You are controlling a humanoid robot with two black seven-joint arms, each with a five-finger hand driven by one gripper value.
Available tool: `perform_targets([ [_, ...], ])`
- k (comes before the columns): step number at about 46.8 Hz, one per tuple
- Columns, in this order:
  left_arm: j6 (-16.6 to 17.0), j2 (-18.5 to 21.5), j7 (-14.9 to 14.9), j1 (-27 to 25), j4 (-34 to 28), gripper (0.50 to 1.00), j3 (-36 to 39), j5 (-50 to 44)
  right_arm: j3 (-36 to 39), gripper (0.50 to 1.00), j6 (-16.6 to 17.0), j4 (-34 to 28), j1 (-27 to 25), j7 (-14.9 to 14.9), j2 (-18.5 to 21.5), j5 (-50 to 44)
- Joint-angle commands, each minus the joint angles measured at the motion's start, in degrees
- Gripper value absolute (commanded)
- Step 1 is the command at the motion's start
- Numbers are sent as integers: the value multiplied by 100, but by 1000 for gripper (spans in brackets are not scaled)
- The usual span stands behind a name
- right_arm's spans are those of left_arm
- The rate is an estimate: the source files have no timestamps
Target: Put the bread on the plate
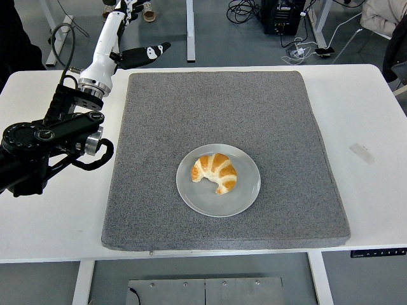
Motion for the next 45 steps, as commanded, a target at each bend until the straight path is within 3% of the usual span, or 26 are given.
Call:
perform_targets([
  [1,-455,-196,2,192,470,905,-602,-159,0,1000,0,9,0,0,0,0],
  [6,-1369,-688,2,227,1463,905,-1157,-353,18,1000,0,53,17,0,0,0],
  [9,-1739,-891,2,227,1894,905,-1289,-397,35,1000,0,71,26,0,0,0],
  [13,-1933,-1058,2,227,2220,905,-1351,-572,44,1000,0,71,26,0,0,0],
  [24,-2293,-1216,2,227,2361,904,-1448,-1064,26,1000,0,9,26,0,0,0],
  [36,-3163,-1454,2,227,3283,904,-1588,-1882,44,1000,0,35,26,0,0,0],
  [45,-3480,-1524,135,227,3425,902,-1939,-2146,62,1000,0,71,35,0,0,0],
])
